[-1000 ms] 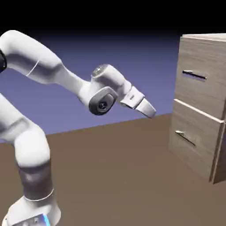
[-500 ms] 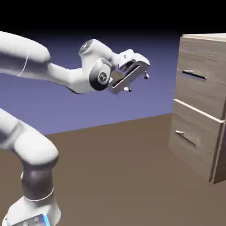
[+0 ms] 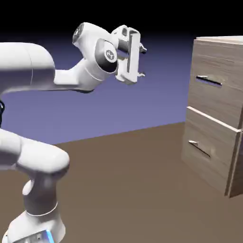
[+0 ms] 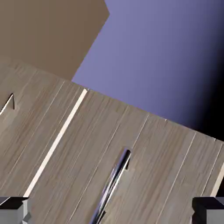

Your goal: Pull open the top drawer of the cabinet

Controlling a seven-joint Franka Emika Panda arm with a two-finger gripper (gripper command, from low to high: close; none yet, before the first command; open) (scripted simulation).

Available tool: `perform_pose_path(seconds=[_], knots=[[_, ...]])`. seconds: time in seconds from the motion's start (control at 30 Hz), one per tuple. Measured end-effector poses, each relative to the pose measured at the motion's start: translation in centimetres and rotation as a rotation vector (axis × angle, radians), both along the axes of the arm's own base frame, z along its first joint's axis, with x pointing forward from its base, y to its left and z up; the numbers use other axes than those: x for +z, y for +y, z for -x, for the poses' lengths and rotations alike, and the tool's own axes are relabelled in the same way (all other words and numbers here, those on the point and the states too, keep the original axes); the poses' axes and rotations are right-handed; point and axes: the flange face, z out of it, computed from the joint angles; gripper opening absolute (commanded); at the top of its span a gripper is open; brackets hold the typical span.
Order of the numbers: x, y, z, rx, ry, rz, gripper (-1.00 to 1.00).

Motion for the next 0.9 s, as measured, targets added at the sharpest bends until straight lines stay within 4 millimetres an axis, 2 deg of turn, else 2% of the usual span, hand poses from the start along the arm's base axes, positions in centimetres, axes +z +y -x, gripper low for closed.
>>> perform_pose_path(seconds=[0.23, 0.43, 0.67, 0.9], knots=[[1.9, -2.1, -0.6, 0.124, -0.173, 0.364, 0.00], [2.6, -4.1, -2.3, 0.187, -0.300, 0.670, 0.00], [2.0, -6.1, -5.7, 0.225, -0.409, 1.026, 0.00], [-0.2, -7.1, -10.4, 0.247, -0.467, 1.384, 0.00]])
